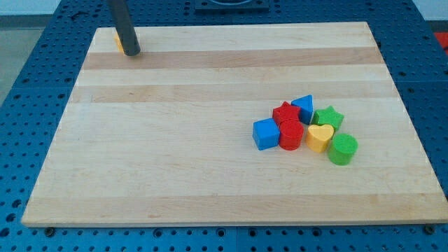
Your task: Move the blue triangle towards top right
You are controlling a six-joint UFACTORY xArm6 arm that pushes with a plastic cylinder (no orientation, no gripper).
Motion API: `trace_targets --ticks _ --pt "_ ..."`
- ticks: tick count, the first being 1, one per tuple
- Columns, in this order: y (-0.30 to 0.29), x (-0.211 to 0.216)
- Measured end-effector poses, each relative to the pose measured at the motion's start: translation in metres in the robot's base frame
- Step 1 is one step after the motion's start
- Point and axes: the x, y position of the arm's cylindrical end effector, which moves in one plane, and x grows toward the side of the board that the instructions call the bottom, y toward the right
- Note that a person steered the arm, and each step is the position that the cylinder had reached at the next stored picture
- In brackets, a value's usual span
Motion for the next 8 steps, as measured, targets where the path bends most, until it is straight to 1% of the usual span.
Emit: trace_targets --ticks 1,2,3,4,5,6,7,8 --pt "-0.005 -0.007" --pt "0.058 0.009" --pt "0.084 0.02" --pt "0.085 0.026" --pt "0.116 0.103" --pt "0.134 0.154" --pt "0.14 0.176" --pt "0.159 0.243"
